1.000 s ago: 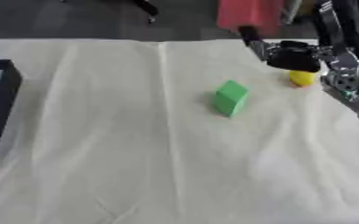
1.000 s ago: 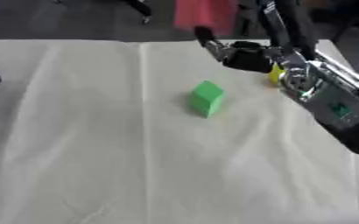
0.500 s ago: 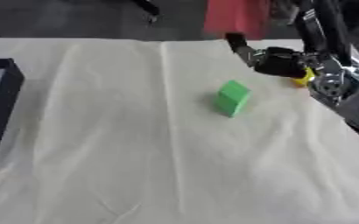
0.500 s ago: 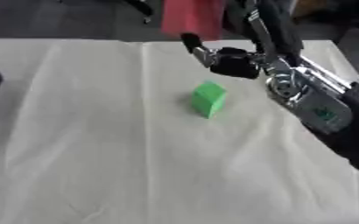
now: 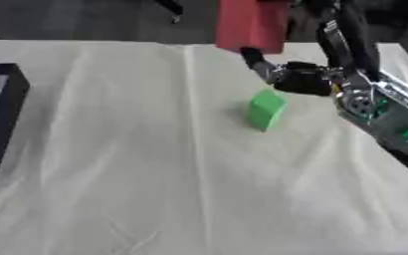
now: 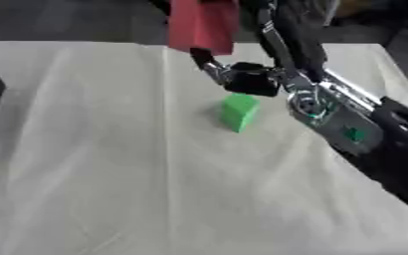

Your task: Pick up the objects with one hand, pass them to the other hand, and then place them into the box on the other side of the table.

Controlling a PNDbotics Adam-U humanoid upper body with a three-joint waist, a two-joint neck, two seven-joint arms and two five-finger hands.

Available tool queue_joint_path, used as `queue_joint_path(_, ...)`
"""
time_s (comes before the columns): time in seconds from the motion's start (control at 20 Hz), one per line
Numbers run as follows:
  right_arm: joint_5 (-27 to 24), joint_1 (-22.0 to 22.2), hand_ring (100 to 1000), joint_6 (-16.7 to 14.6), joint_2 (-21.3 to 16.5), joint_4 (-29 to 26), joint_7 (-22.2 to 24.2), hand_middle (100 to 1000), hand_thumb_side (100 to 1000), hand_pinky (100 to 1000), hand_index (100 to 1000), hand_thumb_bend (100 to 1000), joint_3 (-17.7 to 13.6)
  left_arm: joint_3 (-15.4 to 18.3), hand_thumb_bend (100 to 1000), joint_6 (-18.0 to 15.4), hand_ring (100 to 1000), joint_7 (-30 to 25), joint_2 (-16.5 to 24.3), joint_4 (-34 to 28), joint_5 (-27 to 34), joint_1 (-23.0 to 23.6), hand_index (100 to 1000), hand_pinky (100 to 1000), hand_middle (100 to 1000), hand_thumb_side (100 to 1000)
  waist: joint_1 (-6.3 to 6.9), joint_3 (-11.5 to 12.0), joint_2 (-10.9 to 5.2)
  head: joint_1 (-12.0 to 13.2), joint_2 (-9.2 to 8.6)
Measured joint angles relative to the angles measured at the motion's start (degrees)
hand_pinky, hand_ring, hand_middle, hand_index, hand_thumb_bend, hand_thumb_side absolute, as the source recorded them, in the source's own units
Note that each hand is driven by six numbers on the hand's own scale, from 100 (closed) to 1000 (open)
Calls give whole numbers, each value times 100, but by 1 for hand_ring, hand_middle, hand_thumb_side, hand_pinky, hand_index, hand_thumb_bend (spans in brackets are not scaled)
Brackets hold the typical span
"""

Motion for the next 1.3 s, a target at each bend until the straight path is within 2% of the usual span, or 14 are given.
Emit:
queue_joint_path(0.65,158,-402,389,225,243,0,200,534,100,751,479,100,274,-236,817,187,347,-255,1,0,3,-150,813,839,710,566,-28,89,2,-5,7)
queue_joint_path(1.3,594,-628,388,370,507,0,337,553,100,756,480,100,687,-600,830,780,349,-847,-3,0,107,-434,824,839,713,556,-33,185,10,-57,46)
